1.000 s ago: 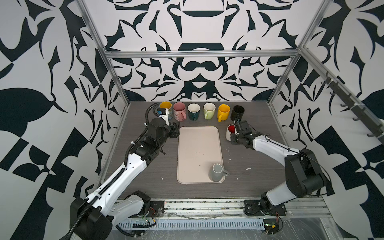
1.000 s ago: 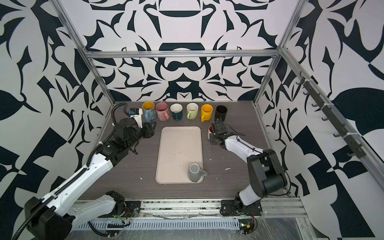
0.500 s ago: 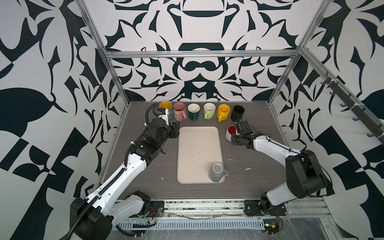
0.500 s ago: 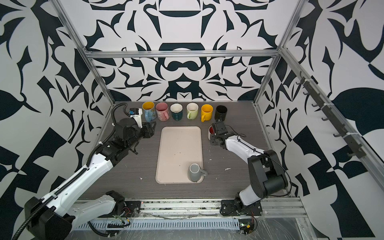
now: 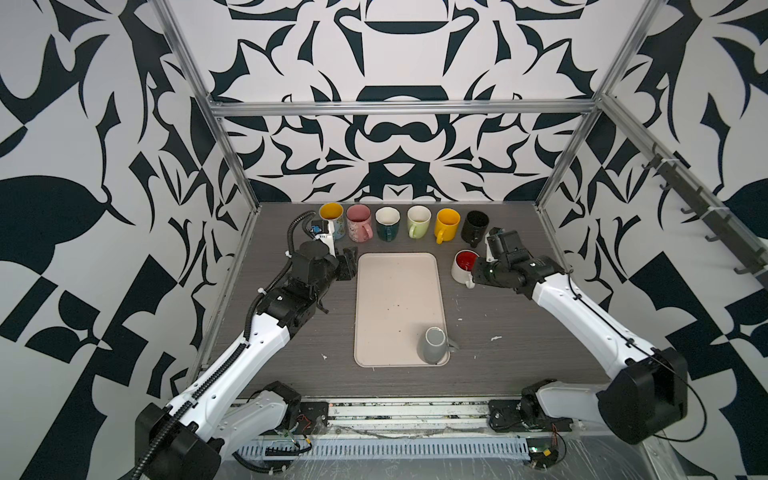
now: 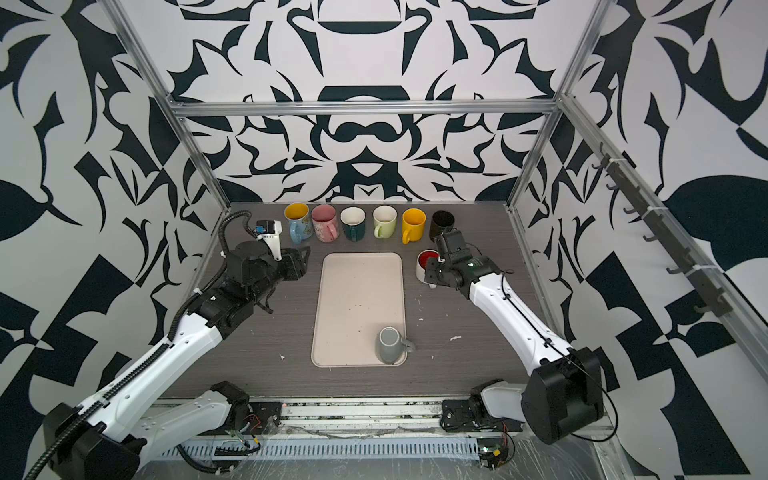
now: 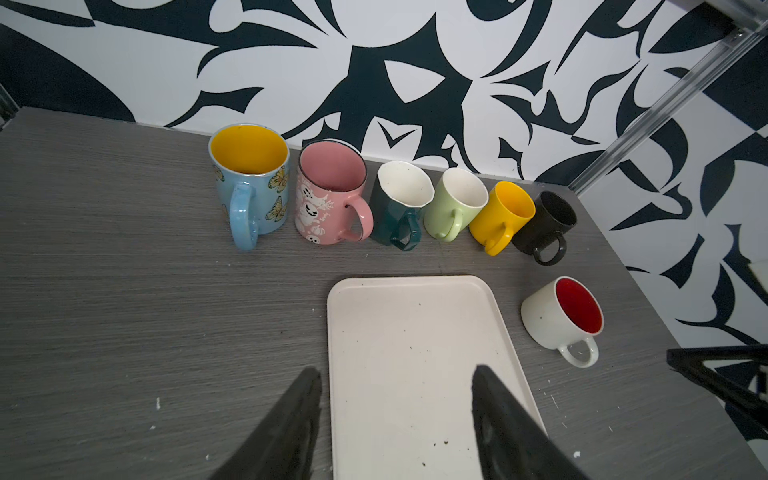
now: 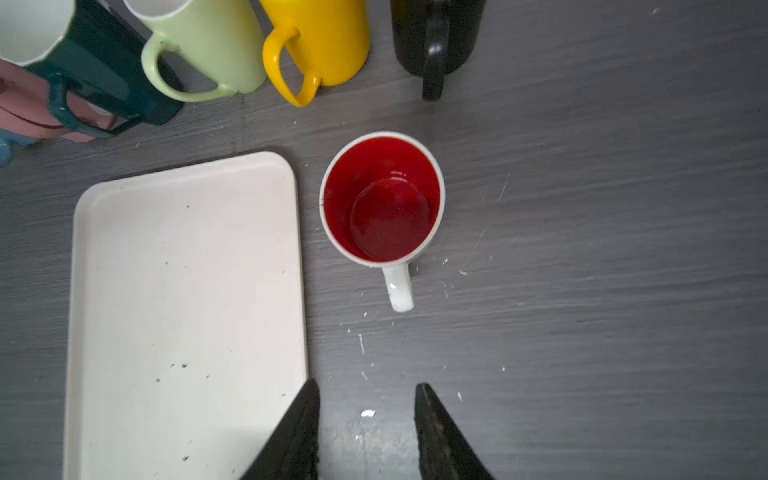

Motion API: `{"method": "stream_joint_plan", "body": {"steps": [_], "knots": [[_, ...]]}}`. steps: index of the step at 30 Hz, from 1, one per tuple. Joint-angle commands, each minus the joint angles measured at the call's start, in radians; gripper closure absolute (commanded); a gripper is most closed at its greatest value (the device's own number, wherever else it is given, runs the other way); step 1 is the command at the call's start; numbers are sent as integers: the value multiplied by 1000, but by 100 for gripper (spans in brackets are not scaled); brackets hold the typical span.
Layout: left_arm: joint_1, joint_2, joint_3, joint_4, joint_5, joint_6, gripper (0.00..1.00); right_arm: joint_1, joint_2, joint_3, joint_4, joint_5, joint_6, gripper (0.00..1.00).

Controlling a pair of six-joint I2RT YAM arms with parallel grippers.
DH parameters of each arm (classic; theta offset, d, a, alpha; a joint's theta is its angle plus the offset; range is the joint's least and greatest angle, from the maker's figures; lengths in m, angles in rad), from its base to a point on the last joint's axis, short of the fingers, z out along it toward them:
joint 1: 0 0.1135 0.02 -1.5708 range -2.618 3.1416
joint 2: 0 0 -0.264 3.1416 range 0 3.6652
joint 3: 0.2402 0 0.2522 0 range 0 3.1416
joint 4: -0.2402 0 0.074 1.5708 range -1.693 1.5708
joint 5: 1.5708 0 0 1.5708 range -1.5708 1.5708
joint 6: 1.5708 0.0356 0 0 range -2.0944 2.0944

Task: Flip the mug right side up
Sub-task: 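Lower the white mug onto the table and open the right gripper, then move the right gripper to the upside-down grey mug on the tray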

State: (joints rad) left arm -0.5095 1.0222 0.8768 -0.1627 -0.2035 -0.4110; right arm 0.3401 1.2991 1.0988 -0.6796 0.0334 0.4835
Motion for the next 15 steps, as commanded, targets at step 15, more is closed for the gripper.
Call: {"method": "stream_joint_plan", "body": {"steps": [15], "knots": [[6,-69,-36,-70,-50,-23,36,61,52,75,-438,-446,356,59]]}}
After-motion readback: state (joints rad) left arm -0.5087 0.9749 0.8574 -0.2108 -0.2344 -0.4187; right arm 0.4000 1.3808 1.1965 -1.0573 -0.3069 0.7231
